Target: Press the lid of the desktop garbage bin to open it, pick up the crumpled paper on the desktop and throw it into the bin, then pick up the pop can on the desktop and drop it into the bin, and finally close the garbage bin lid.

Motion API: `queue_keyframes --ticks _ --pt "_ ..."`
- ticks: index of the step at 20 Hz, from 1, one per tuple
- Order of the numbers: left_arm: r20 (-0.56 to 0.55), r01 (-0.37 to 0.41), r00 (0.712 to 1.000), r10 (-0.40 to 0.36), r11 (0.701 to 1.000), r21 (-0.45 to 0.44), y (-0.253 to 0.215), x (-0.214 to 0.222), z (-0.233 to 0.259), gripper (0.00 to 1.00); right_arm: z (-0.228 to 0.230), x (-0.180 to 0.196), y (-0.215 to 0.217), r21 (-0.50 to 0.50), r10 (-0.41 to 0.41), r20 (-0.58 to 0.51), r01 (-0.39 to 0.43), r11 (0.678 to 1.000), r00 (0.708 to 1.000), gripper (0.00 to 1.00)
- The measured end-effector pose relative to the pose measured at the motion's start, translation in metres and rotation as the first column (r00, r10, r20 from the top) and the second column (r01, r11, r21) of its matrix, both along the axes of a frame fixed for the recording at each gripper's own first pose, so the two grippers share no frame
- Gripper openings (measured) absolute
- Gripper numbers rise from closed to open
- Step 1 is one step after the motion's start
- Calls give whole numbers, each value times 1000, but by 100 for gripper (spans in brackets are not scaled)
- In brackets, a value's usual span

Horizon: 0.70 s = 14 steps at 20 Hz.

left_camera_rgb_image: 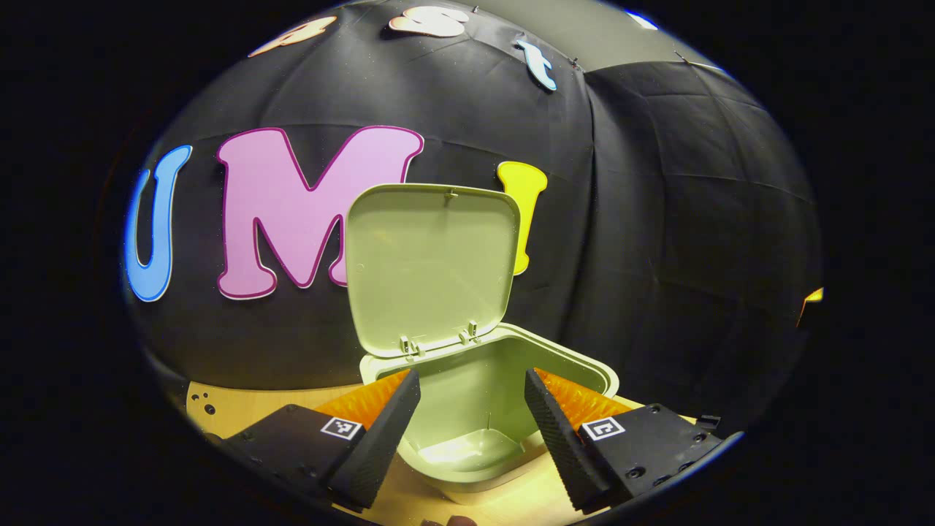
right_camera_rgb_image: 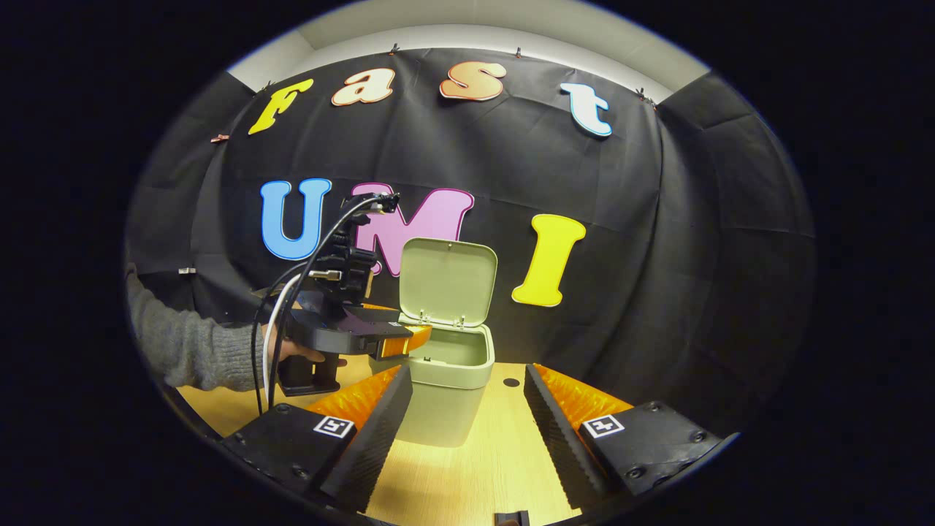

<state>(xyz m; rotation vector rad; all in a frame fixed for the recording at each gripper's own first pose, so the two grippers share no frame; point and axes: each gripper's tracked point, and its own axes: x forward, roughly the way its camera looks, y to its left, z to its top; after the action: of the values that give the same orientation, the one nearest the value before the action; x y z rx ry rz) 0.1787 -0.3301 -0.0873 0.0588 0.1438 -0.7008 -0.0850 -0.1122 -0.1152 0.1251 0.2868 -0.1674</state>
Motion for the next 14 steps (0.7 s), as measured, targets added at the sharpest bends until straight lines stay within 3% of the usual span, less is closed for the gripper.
queue_keyframes --ticks 5,14 --pt "12 -11 1000 11 1000 -24 21 -20 9 94 1 3 10 4 34 9 -34 999 999 97" --pt "-2 -145 989 145 988 -60 108 -54 18 94 -11 10 51 42 165 2 -165 985 986 97"
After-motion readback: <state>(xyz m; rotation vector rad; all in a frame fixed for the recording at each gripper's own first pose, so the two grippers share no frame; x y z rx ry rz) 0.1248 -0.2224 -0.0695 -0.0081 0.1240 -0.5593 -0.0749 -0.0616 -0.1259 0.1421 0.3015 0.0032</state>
